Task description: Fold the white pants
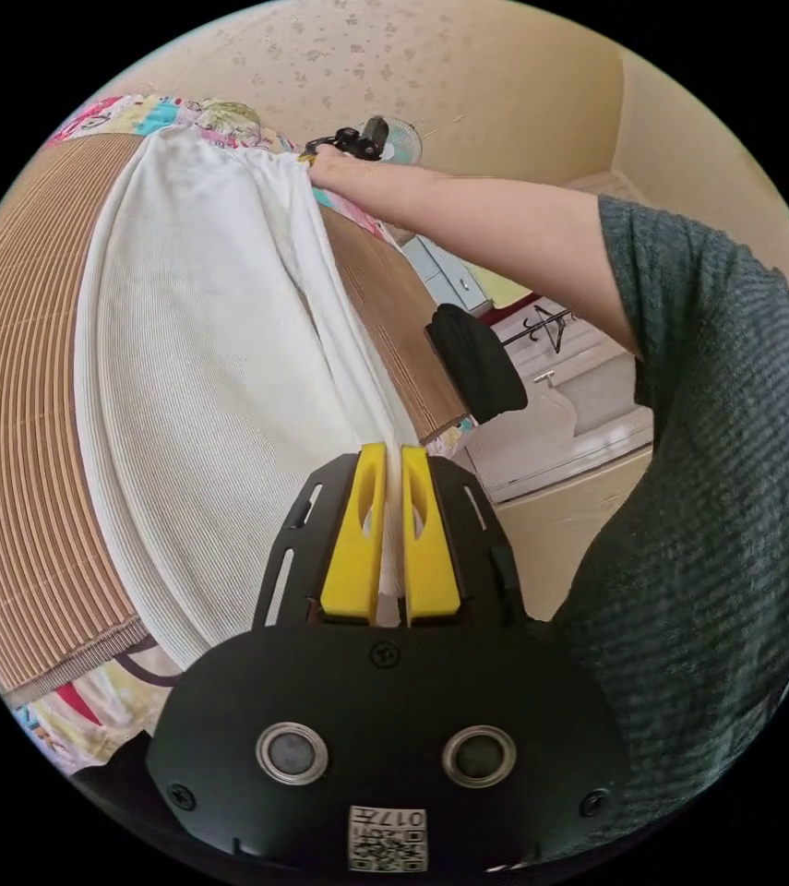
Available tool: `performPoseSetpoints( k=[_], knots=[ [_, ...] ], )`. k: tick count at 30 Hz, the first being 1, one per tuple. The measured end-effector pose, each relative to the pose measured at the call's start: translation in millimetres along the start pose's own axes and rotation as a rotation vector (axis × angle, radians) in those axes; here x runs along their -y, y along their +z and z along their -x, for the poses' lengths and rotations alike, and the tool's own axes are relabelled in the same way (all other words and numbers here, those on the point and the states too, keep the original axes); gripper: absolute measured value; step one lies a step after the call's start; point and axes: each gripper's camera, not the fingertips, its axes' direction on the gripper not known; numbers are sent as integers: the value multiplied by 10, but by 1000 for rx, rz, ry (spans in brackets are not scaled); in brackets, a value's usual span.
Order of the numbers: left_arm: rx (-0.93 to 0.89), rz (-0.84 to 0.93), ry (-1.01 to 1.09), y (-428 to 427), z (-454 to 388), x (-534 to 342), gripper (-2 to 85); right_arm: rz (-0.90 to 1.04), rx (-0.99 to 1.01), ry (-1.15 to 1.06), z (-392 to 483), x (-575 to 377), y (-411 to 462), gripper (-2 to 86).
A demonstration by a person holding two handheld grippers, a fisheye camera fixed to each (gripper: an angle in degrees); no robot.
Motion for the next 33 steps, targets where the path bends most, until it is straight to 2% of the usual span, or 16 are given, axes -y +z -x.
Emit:
performPoseSetpoints(
  k=[2, 4, 5, 8, 10, 11, 14, 16, 20, 22, 26, 30, 33],
  knots=[
    [-66, -50, 31, -149, -34, -87, 28, -138, -42, -124, 480, -92, -304, 39],
    [-116, -87, 66, -303, -88, -185, 28, -311, 33, -302, 1132, -347, -698, 38],
    [-115, -90, 57, -366, -105, -261, 29, -336, 62, -343, 1273, -406, -753, 39],
    [7, -80, -21, -440, -52, -459, 32, -216, 307, -404, 1715, -463, -618, 45],
    [95, -66, -93, -474, 33, -549, 35, -32, 488, -340, 1761, -455, -286, 56],
    [159, -55, -142, -483, 95, -603, 37, -18, 513, -324, 1730, -481, -256, 56],
    [214, -13, -199, -463, 208, -672, 39, 1, 545, -216, 1414, -763, -359, 67],
    [216, 2, -220, -450, 244, -669, 40, 16, 580, -298, 1094, -1245, -658, 77],
    [217, 13, -244, -409, 262, -606, 40, 81, 452, -401, 316, -2303, -1206, 93],
    [238, 32, -245, -379, 254, -561, 40, 175, 392, -391, -352, -3039, -1547, 113],
    [281, 62, -246, -336, 224, -461, 40, 330, 419, -270, -1191, -4046, -1941, 128],
    [302, 94, -283, -296, 263, -412, 41, 407, 514, -125, -1557, -4865, -2108, 103],
    [319, 156, -276, -291, 271, -303, 40, 396, 454, -125, -1599, -4902, -2142, 49]
  ],
)
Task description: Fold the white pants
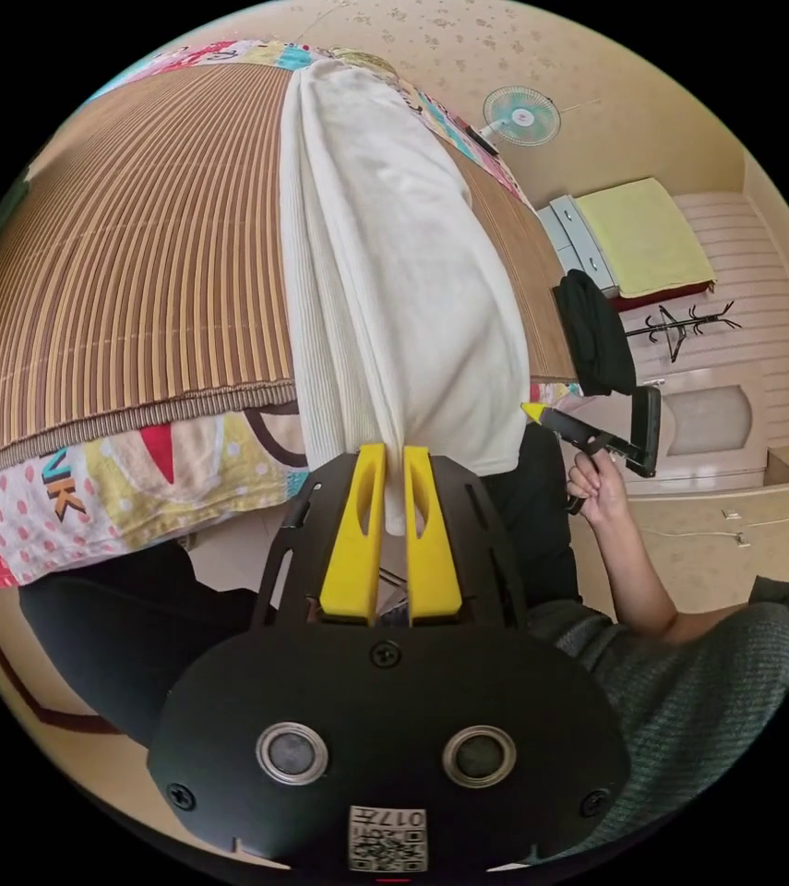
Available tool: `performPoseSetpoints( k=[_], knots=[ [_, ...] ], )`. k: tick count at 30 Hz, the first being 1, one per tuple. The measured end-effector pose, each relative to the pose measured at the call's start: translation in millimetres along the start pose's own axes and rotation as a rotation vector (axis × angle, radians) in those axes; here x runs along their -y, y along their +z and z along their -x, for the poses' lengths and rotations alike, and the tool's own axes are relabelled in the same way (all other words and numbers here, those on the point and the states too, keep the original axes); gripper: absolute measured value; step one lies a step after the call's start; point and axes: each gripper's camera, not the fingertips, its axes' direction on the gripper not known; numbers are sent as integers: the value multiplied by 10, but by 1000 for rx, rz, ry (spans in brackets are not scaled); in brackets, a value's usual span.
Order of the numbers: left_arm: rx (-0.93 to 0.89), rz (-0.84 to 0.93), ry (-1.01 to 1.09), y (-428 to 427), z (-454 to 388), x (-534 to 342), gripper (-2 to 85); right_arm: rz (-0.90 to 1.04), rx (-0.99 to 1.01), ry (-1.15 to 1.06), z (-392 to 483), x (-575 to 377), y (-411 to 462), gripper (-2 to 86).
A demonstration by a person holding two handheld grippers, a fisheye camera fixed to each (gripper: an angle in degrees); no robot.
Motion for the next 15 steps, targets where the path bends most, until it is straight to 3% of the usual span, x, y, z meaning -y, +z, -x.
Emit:
performPoseSetpoints(
  k=[4, 6, 9, 12, 15],
  knots=[
    [-60, 39, 49, -185, -81, 160, 34, 97, 51, -81, 13, 270, -103, 26],
    [-284, 11, 56, -462, -64, 209, 30, 43, 201, -155, 143, 293, -365, 22],
    [-459, -83, 65, -978, -9, 105, 30, -78, 367, -257, 440, 169, -879, 19],
    [-315, -167, 35, -1287, 94, -153, 30, -104, 265, -218, 516, 3, -1065, 18],
    [-257, -103, -63, -976, 309, -283, 31, -23, 243, -180, 383, -25, -744, 17]
  ],
)
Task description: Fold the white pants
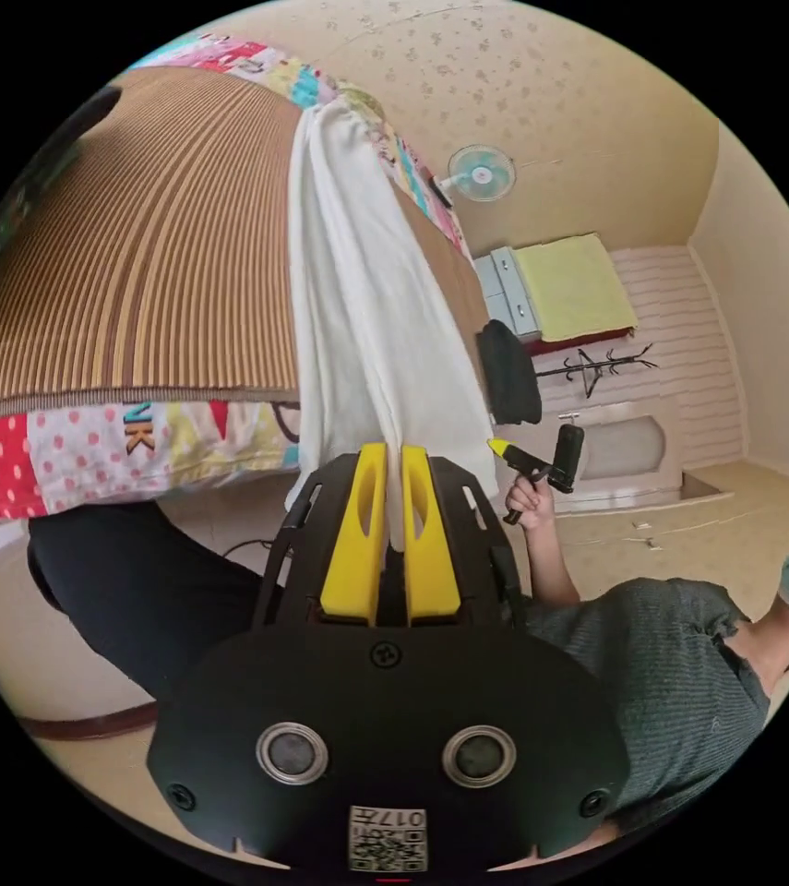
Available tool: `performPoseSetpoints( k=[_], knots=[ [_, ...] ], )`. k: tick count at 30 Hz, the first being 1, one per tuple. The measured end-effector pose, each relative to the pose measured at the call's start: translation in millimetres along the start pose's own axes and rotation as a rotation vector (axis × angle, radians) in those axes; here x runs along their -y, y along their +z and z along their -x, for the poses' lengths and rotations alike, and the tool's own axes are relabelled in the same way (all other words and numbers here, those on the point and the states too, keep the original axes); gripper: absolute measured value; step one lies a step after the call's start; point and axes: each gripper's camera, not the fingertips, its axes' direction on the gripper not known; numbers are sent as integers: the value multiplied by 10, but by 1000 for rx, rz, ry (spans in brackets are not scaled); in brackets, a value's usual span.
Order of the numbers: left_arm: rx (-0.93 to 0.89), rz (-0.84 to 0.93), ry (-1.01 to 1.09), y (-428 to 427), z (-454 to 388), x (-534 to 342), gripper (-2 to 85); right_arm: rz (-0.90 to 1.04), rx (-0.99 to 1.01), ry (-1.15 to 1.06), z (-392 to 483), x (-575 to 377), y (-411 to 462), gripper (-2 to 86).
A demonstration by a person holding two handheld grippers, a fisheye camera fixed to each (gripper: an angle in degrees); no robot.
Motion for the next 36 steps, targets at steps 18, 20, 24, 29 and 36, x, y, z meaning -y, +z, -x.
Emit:
performPoseSetpoints(
  k=[18, 20, 24, 29, 36],
  knots=[
    [287, -64, -101, 539, -8, -534, 100, 144, -237, 71, -252, 21, 255, 67],
    [336, -166, -5, 414, -208, -525, 110, 123, -253, 54, -211, 148, 186, 74],
    [374, -155, 129, 565, -416, -276, 111, 137, -238, 1, -96, 494, 334, 82],
    [459, -112, 149, 979, -386, -110, 94, 172, -232, -100, 182, 1085, 790, 88],
    [514, -111, 144, 1128, -477, -261, 97, 128, -264, -170, 605, 2562, 1407, 113]
  ],
)
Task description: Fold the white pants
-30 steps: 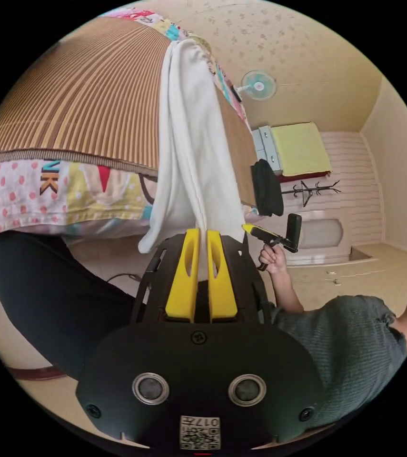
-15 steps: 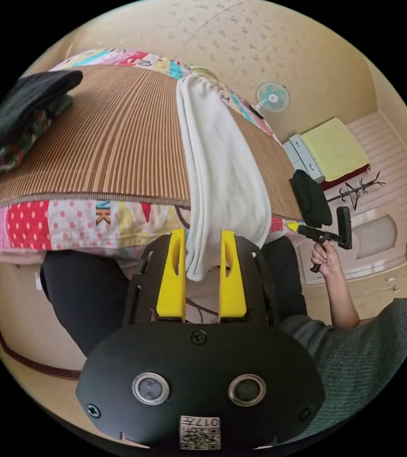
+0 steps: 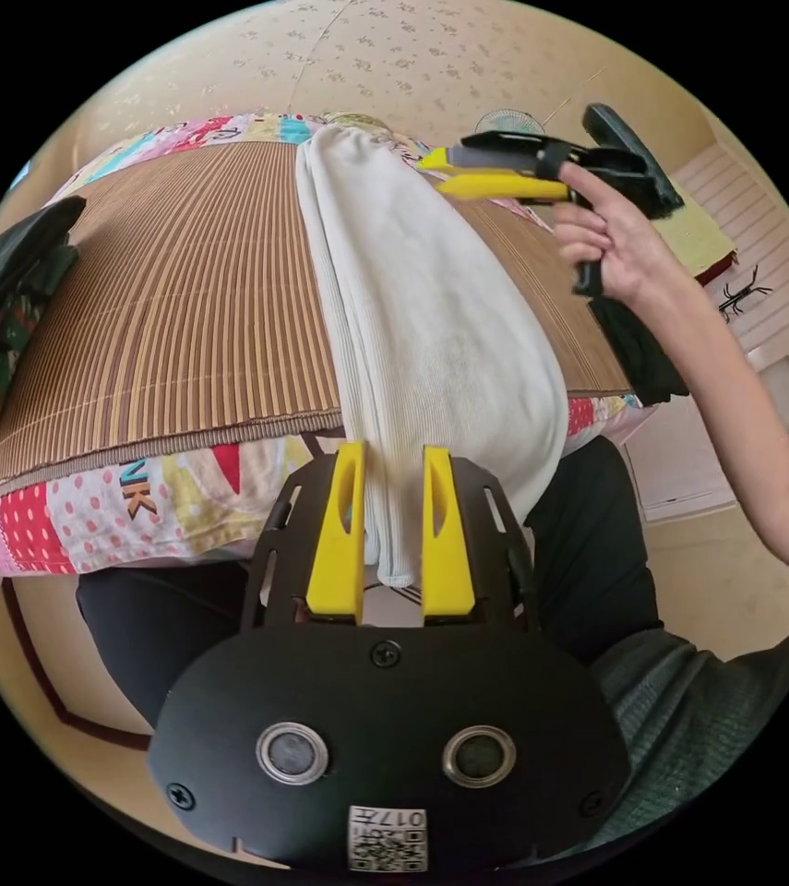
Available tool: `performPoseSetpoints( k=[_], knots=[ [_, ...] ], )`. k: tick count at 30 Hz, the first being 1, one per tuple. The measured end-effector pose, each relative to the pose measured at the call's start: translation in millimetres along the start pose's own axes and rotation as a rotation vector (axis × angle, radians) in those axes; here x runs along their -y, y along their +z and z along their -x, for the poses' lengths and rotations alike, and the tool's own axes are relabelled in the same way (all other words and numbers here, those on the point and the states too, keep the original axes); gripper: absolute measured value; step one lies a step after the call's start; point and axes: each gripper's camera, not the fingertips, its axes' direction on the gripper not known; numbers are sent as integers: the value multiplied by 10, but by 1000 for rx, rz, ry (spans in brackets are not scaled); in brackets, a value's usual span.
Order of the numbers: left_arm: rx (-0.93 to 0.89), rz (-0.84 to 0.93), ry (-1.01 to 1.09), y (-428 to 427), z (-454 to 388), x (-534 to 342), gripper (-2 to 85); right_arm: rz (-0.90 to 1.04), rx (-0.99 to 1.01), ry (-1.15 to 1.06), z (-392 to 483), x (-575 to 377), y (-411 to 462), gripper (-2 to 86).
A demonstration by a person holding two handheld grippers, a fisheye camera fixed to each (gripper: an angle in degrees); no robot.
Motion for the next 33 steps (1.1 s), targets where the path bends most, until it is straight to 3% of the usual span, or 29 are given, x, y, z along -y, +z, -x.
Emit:
performPoseSetpoints(
  k=[7, 10, 13, 15, 20, 22, 24, 27, 29, 33],
  knots=[
    [-4, 9, -33, -31, 1, -63, 85, 14, -146, 139, -225, 1452, 773, 119],
    [-29, 9, -48, -43, 70, -102, 72, 18, -200, 217, -412, 1735, 1065, 112],
    [-72, 6, -61, -42, 158, -123, 66, 57, -132, 231, -547, 1898, 1351, 95],
    [-112, 1, -69, -48, 233, -146, 64, 83, -233, 216, -529, 1935, 1456, 74],
    [-209, -18, -75, -167, 360, -227, 42, -153, -257, 165, -202, 1652, 1217, 39],
    [-238, -41, -80, -199, 392, -290, 40, -284, -172, 222, -220, 1425, 1036, 35],
    [-247, -31, -122, -163, 421, -359, 40, -293, -83, 234, -301, 1370, 1045, 34],
    [-216, -31, -127, -187, 359, -388, 39, -10, -79, 204, -437, 1505, 1425, 37],
    [-167, -22, -99, -212, 266, -379, 39, -40, -78, 163, -381, 1433, 1303, 42],
    [-108, -5, -78, -274, 118, -382, 41, -29, 125, -47, 109, 929, 880, 65]
  ],
)
